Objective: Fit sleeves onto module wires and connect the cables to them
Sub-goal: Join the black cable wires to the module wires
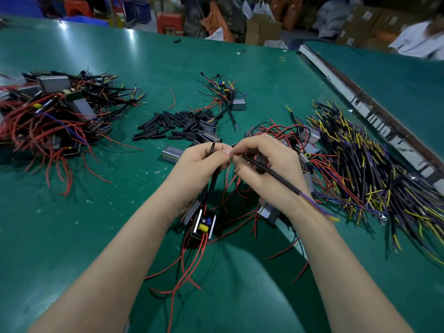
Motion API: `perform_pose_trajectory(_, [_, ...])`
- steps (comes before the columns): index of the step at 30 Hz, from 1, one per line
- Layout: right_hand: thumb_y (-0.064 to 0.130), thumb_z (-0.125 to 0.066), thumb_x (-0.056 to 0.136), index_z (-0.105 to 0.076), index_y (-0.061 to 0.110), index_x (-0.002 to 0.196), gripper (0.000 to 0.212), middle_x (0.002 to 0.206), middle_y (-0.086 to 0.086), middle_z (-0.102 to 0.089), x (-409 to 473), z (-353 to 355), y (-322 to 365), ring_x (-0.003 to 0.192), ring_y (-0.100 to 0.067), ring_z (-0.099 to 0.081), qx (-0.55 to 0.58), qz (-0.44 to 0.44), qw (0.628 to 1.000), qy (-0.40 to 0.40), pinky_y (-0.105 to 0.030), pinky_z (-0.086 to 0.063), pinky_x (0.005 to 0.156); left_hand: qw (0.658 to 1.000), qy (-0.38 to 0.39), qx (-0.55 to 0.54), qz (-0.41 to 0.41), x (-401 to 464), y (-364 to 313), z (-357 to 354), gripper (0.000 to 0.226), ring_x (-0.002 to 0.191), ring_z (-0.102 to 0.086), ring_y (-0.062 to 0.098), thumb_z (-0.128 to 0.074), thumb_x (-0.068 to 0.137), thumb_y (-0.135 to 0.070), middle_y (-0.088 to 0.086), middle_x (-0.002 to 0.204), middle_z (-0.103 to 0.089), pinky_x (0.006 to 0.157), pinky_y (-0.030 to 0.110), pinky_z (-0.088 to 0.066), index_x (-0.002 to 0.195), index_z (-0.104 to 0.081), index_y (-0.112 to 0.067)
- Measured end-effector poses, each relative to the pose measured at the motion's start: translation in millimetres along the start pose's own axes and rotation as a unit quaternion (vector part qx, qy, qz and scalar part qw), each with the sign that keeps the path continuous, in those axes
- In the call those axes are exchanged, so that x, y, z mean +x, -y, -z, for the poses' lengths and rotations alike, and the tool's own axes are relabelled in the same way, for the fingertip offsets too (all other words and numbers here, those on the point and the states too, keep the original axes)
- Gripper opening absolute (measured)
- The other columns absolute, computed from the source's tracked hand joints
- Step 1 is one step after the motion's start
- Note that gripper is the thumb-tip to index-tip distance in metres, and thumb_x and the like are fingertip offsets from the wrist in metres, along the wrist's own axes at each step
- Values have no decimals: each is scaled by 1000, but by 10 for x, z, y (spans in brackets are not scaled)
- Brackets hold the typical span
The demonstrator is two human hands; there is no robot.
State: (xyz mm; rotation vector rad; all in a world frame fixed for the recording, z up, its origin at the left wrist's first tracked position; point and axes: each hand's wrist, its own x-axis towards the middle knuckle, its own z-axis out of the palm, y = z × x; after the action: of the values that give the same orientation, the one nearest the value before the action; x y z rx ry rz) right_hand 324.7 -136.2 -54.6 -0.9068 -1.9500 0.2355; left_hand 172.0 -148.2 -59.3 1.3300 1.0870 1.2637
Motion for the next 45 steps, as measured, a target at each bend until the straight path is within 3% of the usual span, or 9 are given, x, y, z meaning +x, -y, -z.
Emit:
perform_pose_trajectory(4, [-3,-68,75,-71,11,90,20,84,9,-63,-11,-49,14,80,3,-56,0,-28,999,-29,-8,-40,77,999,-8,-32,20,3,-12,-9,22,52,-41,1,-51,93,-6,-11,55,-47,52,12,-35,74,-58,-15])
perform_pose_trajectory(12, [0,-66,83,-73,8,94,15,93,-6,-67,-27,-116,12,88,-25,-64,-51,8,997,-61,-36,-51,79,997,-17,-45,56,17,21,12,18,51,-43,1,-55,93,-14,-12,57,-50,51,11,-37,76,-60,-16])
perform_pose_trajectory(15, [7,-66,86,-72,11,95,12,94,-3,-67,-34,-105,2,92,-26,-61,-76,-37,996,-5,-34,-47,79,995,-33,96,-18,4,53,25,17,55,-39,3,-56,93,-14,-14,58,-48,55,14,-33,77,-60,-19])
perform_pose_trajectory(18, [14,-65,90,-72,13,97,10,95,-1,-65,-22,-68,5,93,-22,-56,-82,-78,992,55,-26,-40,80,929,-65,327,-160,-11,61,55,8,61,-42,1,-57,92,-15,-19,61,-49,58,12,-29,86,-63,-14])
perform_pose_trajectory(24, [19,-61,93,-71,11,99,15,102,-10,-64,25,-45,31,99,-33,-53,-121,-101,984,88,-43,-40,87,897,-51,380,-218,-12,56,67,12,70,-38,2,-52,89,-19,-21,73,-46,64,10,-30,88,-61,-11])
perform_pose_trajectory(34, [39,-49,96,-57,36,91,10,116,13,-52,37,-10,40,124,-6,-21,-115,-212,953,183,-26,-15,78,863,-22,433,-257,7,65,93,6,79,-40,17,-54,89,-7,-4,82,-49,72,22,-30,88,-60,-3])
perform_pose_trajectory(38, [36,-50,96,-53,35,82,15,102,17,-51,54,39,33,124,-7,-28,-48,-236,952,191,-37,-23,105,868,-33,416,-271,-5,64,74,6,79,-46,21,-58,89,-7,-3,84,-53,71,23,-32,90,-62,-4])
perform_pose_trajectory(42, [32,-55,96,-67,27,82,19,81,9,-58,49,53,15,88,-9,-53,99,-275,943,161,-29,-42,82,893,-44,368,-254,15,85,88,5,80,-48,11,-59,91,-13,-19,82,-50,71,14,-33,93,-63,-11])
perform_pose_trajectory(45, [39,-54,95,-73,25,79,28,57,4,-36,55,90,27,60,-8,-33,161,-297,931,137,-24,-26,58,920,-48,313,-231,29,121,87,9,82,-51,-6,-59,93,-15,-20,88,-56,74,7,-36,99,-64,-13])
